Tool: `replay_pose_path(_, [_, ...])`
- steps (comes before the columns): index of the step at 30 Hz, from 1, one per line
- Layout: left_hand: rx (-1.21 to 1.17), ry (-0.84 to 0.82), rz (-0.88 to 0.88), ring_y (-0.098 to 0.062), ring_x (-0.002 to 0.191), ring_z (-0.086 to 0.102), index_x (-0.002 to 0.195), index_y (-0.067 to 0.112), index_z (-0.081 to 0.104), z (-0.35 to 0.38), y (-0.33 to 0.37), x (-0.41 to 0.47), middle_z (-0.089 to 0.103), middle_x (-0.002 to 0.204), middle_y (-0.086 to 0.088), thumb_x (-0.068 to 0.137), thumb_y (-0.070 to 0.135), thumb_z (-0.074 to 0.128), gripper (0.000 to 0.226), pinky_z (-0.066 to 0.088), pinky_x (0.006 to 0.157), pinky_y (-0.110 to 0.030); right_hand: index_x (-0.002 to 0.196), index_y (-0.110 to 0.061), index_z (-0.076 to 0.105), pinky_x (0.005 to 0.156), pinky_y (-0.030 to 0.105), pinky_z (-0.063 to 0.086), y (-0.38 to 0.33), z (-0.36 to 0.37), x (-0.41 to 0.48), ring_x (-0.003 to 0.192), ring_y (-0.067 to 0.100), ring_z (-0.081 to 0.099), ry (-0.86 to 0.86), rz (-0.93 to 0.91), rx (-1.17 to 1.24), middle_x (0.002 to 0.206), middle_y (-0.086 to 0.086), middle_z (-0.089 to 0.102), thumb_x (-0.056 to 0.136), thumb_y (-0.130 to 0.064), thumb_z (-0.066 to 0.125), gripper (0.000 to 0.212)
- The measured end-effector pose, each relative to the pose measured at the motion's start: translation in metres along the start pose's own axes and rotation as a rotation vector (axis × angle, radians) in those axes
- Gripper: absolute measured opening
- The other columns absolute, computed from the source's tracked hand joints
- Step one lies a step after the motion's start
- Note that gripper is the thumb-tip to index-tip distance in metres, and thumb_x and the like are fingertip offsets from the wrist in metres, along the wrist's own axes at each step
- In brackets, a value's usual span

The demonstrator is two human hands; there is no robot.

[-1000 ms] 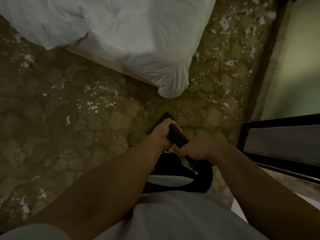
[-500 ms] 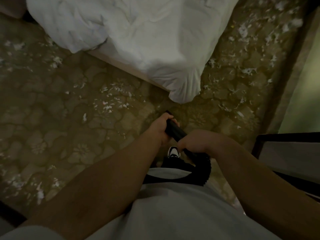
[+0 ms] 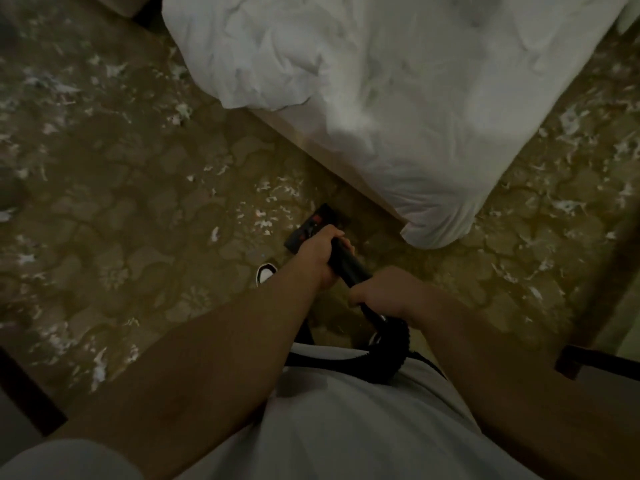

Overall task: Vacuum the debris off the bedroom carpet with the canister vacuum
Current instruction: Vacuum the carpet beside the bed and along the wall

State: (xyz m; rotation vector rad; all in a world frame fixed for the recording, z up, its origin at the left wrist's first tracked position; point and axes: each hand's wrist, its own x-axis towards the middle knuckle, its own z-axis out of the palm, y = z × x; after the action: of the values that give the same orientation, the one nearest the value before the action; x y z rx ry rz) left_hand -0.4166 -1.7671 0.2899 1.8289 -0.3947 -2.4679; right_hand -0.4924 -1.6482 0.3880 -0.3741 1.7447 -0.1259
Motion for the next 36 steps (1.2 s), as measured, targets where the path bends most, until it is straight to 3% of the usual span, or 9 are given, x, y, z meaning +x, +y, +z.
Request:
replay_pose_path(7, [-0.002, 0.023, 0.004, -0.019, 0.056, 0.053, 0.091, 0.008, 0.053, -0.070, 0.136, 0.019, 0.052, 0.065, -0.006, 0.094, 0.010, 0.057, 0.006, 0.052, 0.053, -0.030, 0.090, -0.015, 0.066, 0.062, 0.031, 0.048, -0.145, 0.025, 0.039, 0.071, 0.023, 0.065, 0.023, -0.004, 0.001, 0.084, 0.007, 0.067, 0.086, -0.033, 0.074, 0.020])
replay_pose_path(11, [-0.020, 0.037, -0.015, -0.020, 0.059, 0.053, 0.086, 0.008, 0.052, -0.106, 0.202, 0.024, 0.052, 0.067, -0.006, 0.098, 0.012, 0.057, 0.013, 0.050, 0.060, -0.036, 0.087, -0.013, 0.065, 0.050, 0.025, 0.040, -0.217, 0.035, 0.058, 0.058, 0.018, 0.058, -0.020, 0.000, -0.019, 0.074, 0.004, 0.062, 0.089, -0.031, 0.072, 0.019])
replay_pose_path(15, [-0.047, 0.061, 0.018, -0.020, 0.057, 0.051, 0.085, 0.010, 0.050, -0.140, 0.250, 0.028, 0.050, 0.066, -0.005, 0.099, 0.013, 0.055, 0.016, 0.050, 0.056, -0.033, 0.085, -0.013, 0.067, 0.051, 0.025, 0.040, -0.275, 0.046, 0.077, 0.056, 0.019, 0.058, -0.051, -0.013, -0.069, 0.074, 0.005, 0.064, 0.088, -0.031, 0.073, 0.019])
replay_pose_path(19, [-0.079, 0.093, 0.074, -0.019, 0.053, 0.054, 0.092, 0.009, 0.054, -0.172, 0.287, 0.034, 0.054, 0.065, -0.004, 0.097, 0.013, 0.058, 0.008, 0.051, 0.054, -0.031, 0.101, -0.013, 0.069, 0.058, 0.027, 0.045, -0.320, 0.058, 0.095, 0.069, 0.022, 0.065, -0.081, -0.057, -0.106, 0.088, 0.008, 0.069, 0.086, -0.033, 0.072, 0.025])
replay_pose_path(23, [-0.109, 0.132, 0.126, -0.019, 0.050, 0.055, 0.088, 0.009, 0.053, -0.198, 0.324, 0.043, 0.054, 0.064, -0.005, 0.091, 0.012, 0.062, 0.010, 0.052, 0.050, -0.029, 0.112, -0.014, 0.065, 0.081, 0.038, 0.059, -0.359, 0.072, 0.114, 0.091, 0.028, 0.072, -0.087, -0.091, -0.094, 0.102, 0.011, 0.071, 0.087, -0.037, 0.074, 0.035])
replay_pose_path(26, [-0.159, 0.142, 0.157, -0.018, 0.051, 0.055, 0.088, 0.008, 0.053, -0.216, 0.345, 0.049, 0.053, 0.064, -0.004, 0.090, 0.009, 0.062, 0.010, 0.053, 0.054, -0.030, 0.117, -0.012, 0.066, 0.090, 0.044, 0.062, -0.379, 0.086, 0.130, 0.091, 0.028, 0.073, -0.084, -0.103, -0.082, 0.102, 0.011, 0.071, 0.085, -0.039, 0.075, 0.043])
replay_pose_path(29, [-0.187, 0.146, 0.192, -0.017, 0.054, 0.055, 0.094, 0.008, 0.052, -0.235, 0.360, 0.054, 0.052, 0.066, -0.004, 0.091, 0.007, 0.060, 0.009, 0.052, 0.053, -0.027, 0.118, -0.013, 0.062, 0.078, 0.036, 0.058, -0.396, 0.101, 0.145, 0.088, 0.024, 0.068, -0.070, -0.129, -0.103, 0.099, 0.007, 0.066, 0.088, -0.039, 0.075, 0.042])
replay_pose_path(34, [-0.118, 0.158, 0.197, -0.018, 0.058, 0.052, 0.089, 0.010, 0.051, -0.259, 0.373, 0.054, 0.052, 0.070, -0.004, 0.088, 0.012, 0.060, 0.009, 0.050, 0.057, -0.031, 0.128, -0.011, 0.060, 0.044, 0.019, 0.042, -0.412, 0.123, 0.157, 0.069, 0.013, 0.059, -0.063, -0.162, -0.108, 0.089, 0.002, 0.059, 0.092, -0.036, 0.072, 0.045])
replay_pose_path(36, [-0.110, 0.165, 0.192, -0.018, 0.058, 0.053, 0.089, 0.010, 0.053, -0.264, 0.373, 0.050, 0.053, 0.069, -0.004, 0.088, 0.012, 0.060, 0.007, 0.051, 0.057, -0.030, 0.124, -0.010, 0.061, 0.043, 0.018, 0.044, -0.413, 0.127, 0.158, 0.069, 0.015, 0.062, -0.061, -0.168, -0.106, 0.090, 0.004, 0.062, 0.091, -0.035, 0.073, 0.044])
